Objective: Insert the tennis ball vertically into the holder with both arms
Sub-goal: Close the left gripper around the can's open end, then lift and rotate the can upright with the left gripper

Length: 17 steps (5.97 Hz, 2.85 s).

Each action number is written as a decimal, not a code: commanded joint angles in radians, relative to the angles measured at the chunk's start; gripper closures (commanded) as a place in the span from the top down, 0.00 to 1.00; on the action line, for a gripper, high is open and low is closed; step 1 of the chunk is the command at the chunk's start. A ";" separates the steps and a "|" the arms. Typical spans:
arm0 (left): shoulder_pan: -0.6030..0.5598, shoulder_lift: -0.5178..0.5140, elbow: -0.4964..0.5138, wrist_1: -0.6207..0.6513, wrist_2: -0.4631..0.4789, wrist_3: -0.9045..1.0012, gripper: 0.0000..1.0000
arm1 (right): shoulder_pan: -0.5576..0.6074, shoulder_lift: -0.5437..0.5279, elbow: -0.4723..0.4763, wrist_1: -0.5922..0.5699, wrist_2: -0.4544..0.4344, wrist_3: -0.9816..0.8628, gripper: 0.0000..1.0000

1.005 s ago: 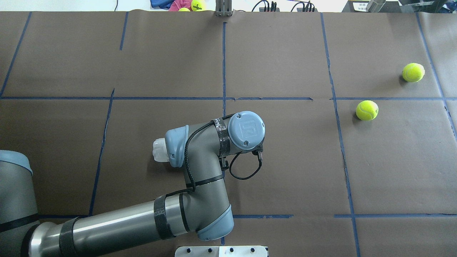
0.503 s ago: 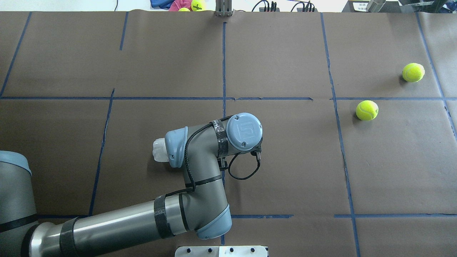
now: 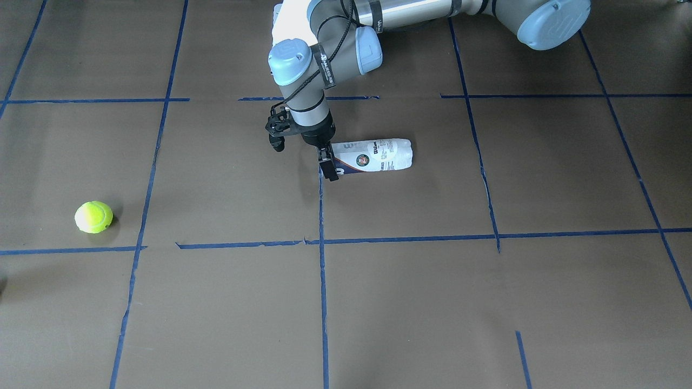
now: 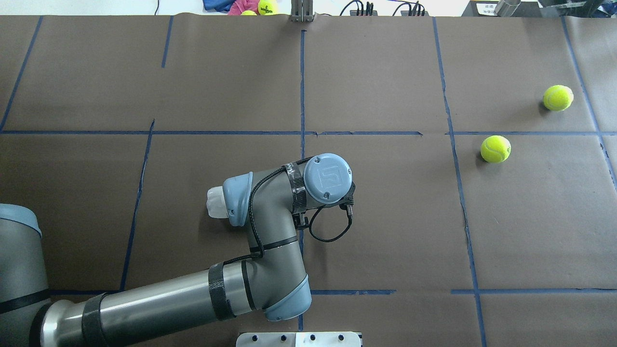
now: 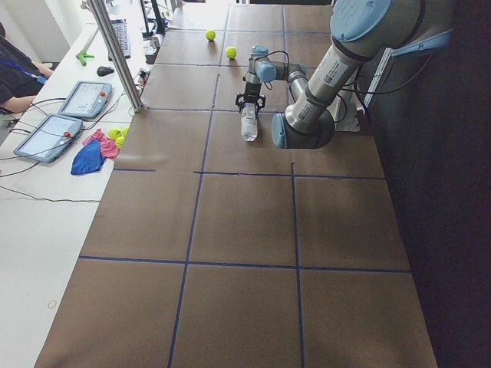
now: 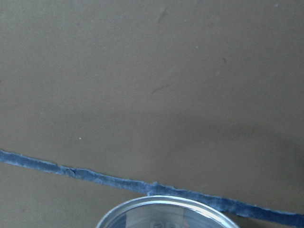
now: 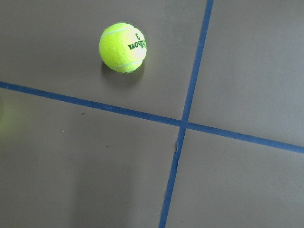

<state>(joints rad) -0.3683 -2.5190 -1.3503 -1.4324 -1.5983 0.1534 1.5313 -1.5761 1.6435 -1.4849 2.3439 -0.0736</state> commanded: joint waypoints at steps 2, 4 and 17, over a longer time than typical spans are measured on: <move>-0.009 -0.004 -0.041 0.001 -0.005 0.011 0.89 | 0.000 0.001 -0.001 0.000 0.000 0.000 1.00; -0.035 -0.006 -0.123 0.010 -0.012 0.012 0.86 | 0.000 0.001 -0.001 0.000 0.000 0.000 1.00; -0.253 0.262 -0.352 -1.183 -0.270 -0.474 0.80 | -0.003 0.010 0.007 0.000 0.000 0.003 1.00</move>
<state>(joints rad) -0.6205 -2.3180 -1.7083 -2.4557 -1.8712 -0.3112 1.5277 -1.5662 1.6498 -1.4849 2.3436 -0.0706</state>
